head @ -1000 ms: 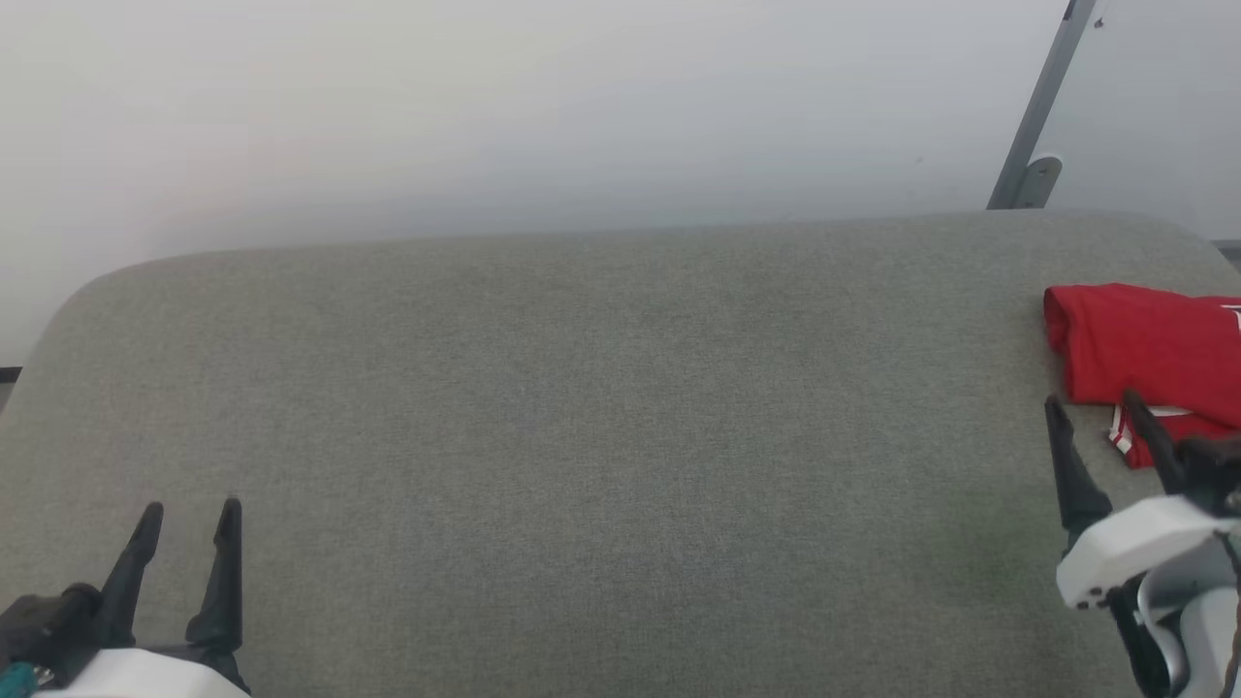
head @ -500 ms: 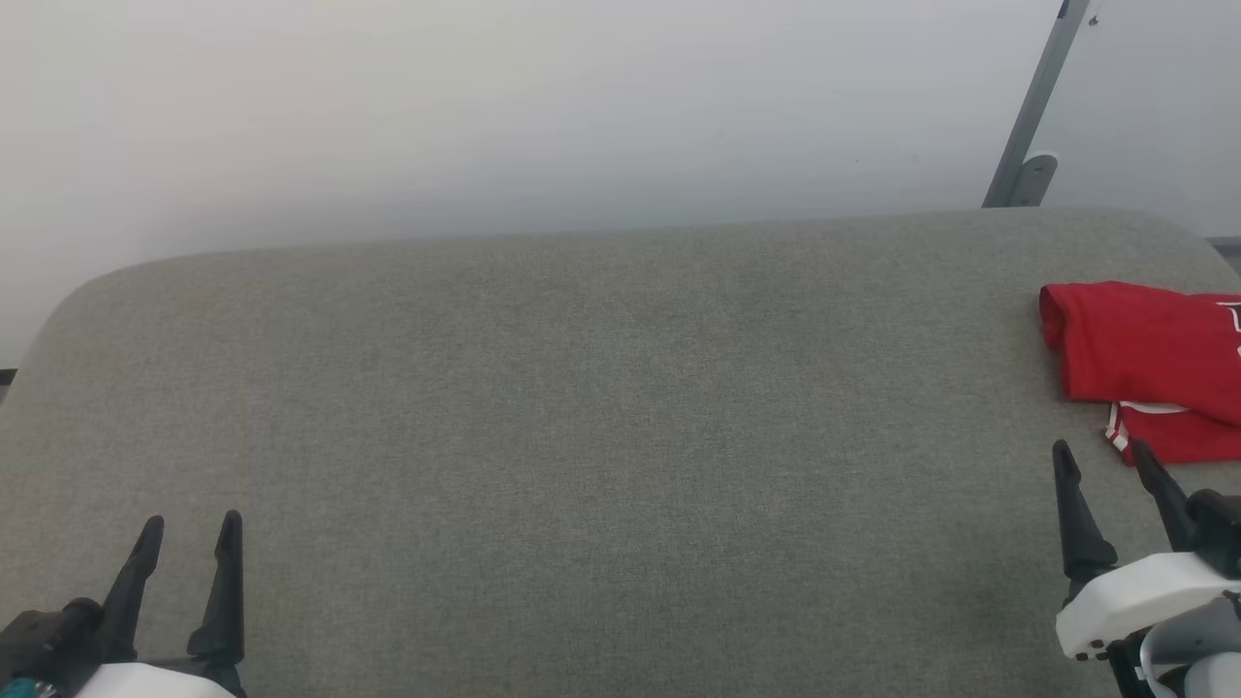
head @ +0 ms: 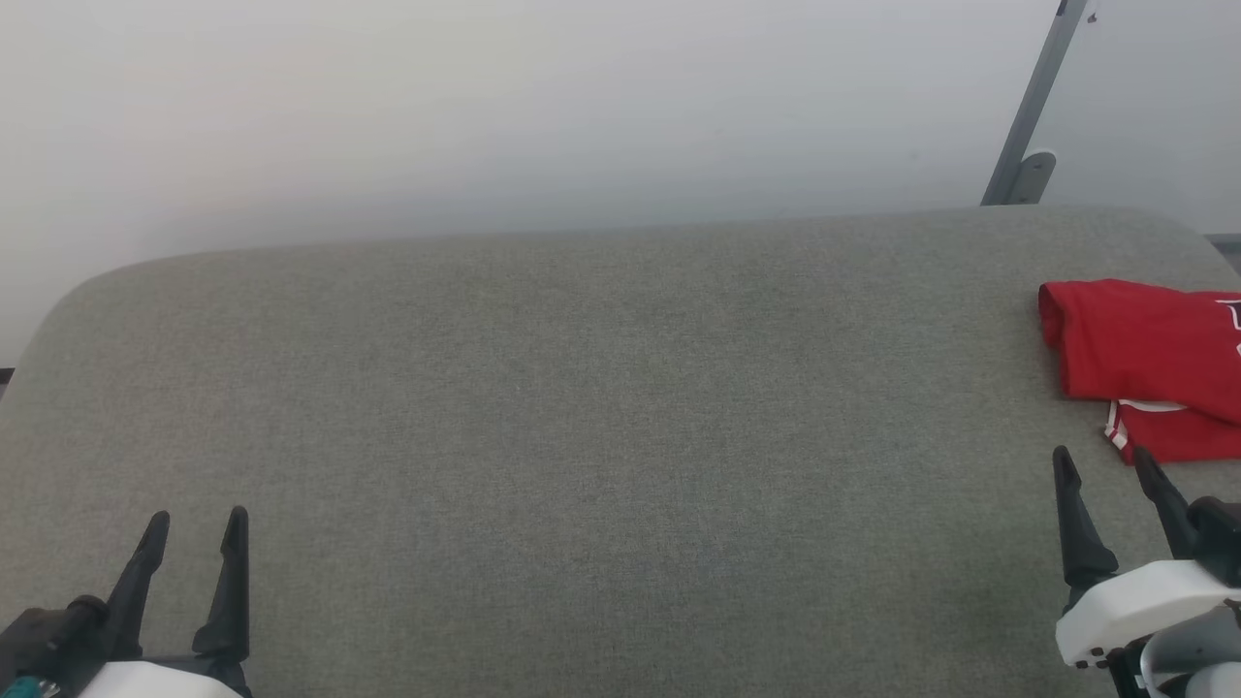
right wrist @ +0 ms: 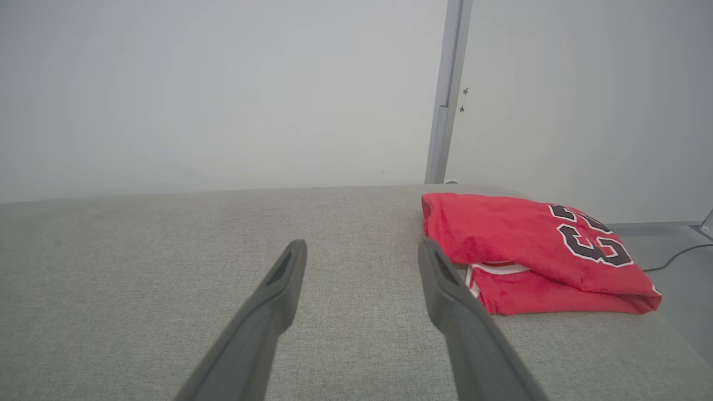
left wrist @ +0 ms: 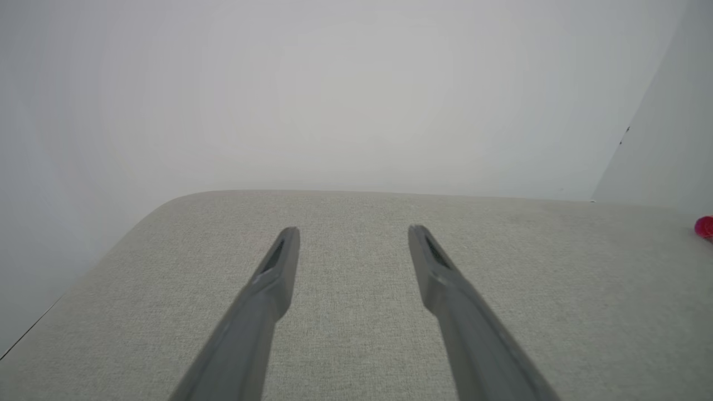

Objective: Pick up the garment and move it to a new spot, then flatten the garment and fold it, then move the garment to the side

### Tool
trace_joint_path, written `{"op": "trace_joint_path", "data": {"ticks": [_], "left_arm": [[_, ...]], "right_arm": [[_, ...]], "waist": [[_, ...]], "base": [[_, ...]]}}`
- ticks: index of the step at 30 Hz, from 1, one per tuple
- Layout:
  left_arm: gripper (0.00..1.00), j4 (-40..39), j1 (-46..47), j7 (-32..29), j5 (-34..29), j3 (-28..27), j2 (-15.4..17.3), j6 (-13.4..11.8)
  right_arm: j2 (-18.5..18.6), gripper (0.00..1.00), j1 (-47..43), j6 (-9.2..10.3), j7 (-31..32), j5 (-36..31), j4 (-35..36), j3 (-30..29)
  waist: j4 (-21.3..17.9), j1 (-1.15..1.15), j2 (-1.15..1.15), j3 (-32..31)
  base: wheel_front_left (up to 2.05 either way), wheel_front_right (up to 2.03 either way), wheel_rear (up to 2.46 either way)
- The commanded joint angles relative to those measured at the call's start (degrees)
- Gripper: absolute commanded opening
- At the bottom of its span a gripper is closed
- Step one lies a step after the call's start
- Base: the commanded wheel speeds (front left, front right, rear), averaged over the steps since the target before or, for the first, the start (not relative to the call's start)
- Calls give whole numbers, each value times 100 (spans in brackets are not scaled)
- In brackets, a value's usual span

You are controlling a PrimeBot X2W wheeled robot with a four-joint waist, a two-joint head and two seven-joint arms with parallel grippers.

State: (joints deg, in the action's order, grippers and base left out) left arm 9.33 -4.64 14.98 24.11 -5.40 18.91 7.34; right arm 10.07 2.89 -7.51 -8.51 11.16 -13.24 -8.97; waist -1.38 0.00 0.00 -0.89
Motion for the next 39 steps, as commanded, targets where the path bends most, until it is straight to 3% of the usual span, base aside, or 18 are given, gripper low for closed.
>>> {"op": "trace_joint_path", "data": {"ticks": [1, 13, 14, 23, 39], "left_arm": [[100, -31, -70, 21, -1, 0, -17, 16], [100, -183, -111, 21, -13, -28, -56, 16], [0, -204, -109, 21, -37, -43, -53, 16], [0, 45, -65, -120, 361, 16, -310, 0], [0, 128, 192, -551, 1736, -15, -579, 3]], "right_arm": [[-30, 100, -33, 5, 21, -10, 45, 5], [-58, 100, -51, 4, 83, -47, 137, -25], [-64, 0, -50, 5, 90, -53, 142, -29], [-174, 0, -68, -1, 219, 396, -141, -65], [-287, 0, -1, 0, 463, 2050, -82, 34]], "waist": [[2, 0, 0, 1], [18, 0, 0, 4], [19, 0, 0, 4], [22, 0, 0, 7], [37, 0, 0, 20]], "base": [[0, 0, 0], [0, 0, 0], [0, 0, 0], [0, 0, 0], [0, 0, 0]]}}
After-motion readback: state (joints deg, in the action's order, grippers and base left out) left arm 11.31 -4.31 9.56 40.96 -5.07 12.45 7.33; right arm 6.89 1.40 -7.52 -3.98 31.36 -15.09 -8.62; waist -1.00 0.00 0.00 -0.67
